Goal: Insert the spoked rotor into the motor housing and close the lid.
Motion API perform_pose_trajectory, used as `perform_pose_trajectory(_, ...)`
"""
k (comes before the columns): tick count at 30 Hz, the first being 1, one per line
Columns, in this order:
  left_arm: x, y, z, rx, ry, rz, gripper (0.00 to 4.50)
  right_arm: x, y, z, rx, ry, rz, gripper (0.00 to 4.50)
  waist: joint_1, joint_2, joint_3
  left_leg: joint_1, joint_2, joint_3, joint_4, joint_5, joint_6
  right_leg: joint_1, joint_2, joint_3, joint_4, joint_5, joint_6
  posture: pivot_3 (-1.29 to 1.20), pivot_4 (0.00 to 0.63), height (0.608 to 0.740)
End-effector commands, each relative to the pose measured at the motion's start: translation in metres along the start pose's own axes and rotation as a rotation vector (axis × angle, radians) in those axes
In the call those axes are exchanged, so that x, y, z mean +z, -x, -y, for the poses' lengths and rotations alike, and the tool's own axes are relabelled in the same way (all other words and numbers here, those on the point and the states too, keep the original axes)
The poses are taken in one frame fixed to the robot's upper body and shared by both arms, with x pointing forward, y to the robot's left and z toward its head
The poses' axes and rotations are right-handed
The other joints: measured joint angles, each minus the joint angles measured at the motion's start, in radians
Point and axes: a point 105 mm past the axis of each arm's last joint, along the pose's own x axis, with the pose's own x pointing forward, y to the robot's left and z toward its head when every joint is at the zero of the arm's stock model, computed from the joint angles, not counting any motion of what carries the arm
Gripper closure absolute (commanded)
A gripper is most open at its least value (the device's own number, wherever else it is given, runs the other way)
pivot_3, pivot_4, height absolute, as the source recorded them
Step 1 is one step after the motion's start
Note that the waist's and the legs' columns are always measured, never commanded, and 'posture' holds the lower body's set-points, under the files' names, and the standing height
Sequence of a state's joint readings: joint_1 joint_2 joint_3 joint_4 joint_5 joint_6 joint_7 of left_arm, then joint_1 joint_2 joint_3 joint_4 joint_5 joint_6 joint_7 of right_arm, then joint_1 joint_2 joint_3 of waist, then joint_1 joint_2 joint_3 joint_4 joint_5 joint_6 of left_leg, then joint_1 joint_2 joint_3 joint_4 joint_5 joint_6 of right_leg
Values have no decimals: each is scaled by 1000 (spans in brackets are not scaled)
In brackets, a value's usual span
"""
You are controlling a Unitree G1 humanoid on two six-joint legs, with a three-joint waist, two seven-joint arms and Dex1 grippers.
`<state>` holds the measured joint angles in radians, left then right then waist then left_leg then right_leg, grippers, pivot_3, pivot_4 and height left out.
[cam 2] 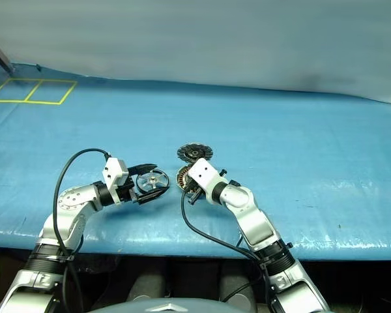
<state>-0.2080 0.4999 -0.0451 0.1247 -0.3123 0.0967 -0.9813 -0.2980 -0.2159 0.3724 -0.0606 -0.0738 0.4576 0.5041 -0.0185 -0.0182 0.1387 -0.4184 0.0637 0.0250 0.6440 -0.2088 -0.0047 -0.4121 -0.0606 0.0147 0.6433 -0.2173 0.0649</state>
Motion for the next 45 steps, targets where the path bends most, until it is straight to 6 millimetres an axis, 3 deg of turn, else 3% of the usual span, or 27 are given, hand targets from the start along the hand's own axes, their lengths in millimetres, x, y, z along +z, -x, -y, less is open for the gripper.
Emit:
perform_pose_trajectory(1, 9, 2, -2, 11, -39, 19, 0, -20, 1, -3, 17, -49, -59, 4474, -2, 0, 0, 3, 0, 0, 0, 0, 0, 0, 0, 0, 0, 0, 0, 0, 150, 740)
perform_pose_trajectory(11, 9, 2, -2, 8, -40, 21, 0, 19, 6, 1, 10, -2, 64, 4474, -3, 0, 0, -1, 0, 0, -1, 0, 0, -1, 0, 0, 1, 2, -5, 0, 150, 740)
perform_pose_trajectory(25, 8, 2, -4, 6, -40, 10, 0, 51, 21, 10, -28, 67, 156, 4474, -2, 0, 3, -2, 0, 0, -3, 0, 0, -2, 0, 0, 0, 0, -2, 0, 150, 740)
perform_pose_trajectory(34, 10, 5, -10, 7, -66, -11, 0, 37, 25, 10, -36, 20, 125, 4474, -2, 0, 5, -2, 0, 0, -3, 0, 0, -2, 0, 0, 0, -1, -3, 0, 150, 740)
perform_pose_trajectory(45, 10, 6, -12, 10, -69, -11, 0, 26, 14, 16, -56, -8, 99, 4474, -3, 0, 9, -3, 0, 0, -3, 0, 0, -3, 0, 0, 0, 0, -3, 0, 150, 740)
